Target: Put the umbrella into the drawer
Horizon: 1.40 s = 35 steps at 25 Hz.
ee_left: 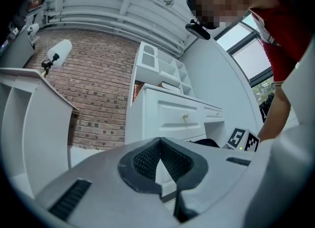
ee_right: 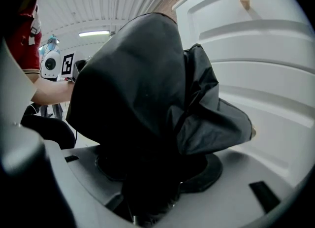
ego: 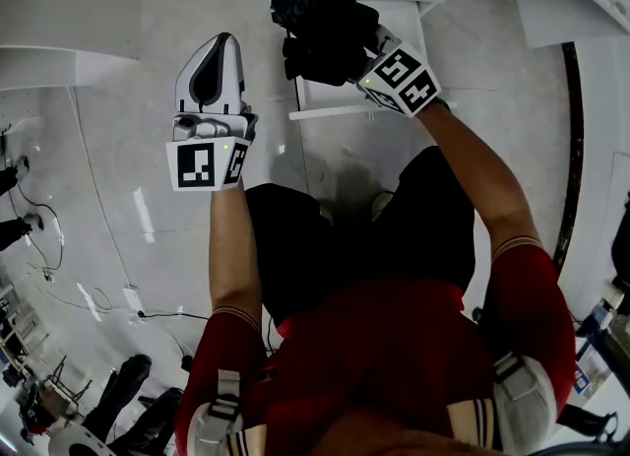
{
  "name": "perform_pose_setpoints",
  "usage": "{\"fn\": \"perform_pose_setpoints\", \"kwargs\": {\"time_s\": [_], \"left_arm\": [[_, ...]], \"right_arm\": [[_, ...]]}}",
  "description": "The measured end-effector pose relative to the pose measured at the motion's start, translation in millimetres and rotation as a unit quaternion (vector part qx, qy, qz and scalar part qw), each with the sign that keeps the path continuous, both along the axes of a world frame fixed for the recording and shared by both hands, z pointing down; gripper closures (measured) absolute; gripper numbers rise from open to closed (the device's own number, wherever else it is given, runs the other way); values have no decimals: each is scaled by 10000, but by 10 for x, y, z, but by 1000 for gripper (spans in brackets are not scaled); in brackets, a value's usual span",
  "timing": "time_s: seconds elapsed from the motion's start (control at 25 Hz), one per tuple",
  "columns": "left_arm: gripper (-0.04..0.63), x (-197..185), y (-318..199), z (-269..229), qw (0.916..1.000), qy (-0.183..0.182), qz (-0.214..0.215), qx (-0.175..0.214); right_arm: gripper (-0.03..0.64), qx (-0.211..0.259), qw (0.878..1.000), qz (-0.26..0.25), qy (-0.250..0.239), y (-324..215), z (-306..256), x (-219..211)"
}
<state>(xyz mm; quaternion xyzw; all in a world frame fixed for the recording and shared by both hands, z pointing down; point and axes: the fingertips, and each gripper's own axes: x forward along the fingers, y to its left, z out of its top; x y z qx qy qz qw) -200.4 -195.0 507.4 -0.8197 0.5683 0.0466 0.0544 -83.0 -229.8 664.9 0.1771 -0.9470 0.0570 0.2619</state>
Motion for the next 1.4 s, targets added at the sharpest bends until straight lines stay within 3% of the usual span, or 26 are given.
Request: {"fn": "perform_pose_setpoints", "kwargs": {"time_s": [0.36, 0.68, 1.16, 1.4], "left_arm": [[589, -108, 14, 426, 9997, 101, -174, 132], [589, -94, 21, 626, 9997, 41, -195, 140], [589, -42, -153, 940, 9997, 18, -227, 39], [589, 96, -182, 1014, 9992, -350, -166, 62]], "right_arm": [[371, -87, 9951, -669, 724, -26, 660, 23], [371, -400, 9847, -721, 1533, -238, 1169, 186], [371, -1372, 9563, -123, 2580, -439, 1858, 352], [371, -1915, 9390, 525, 2807, -542, 2134, 412]]}}
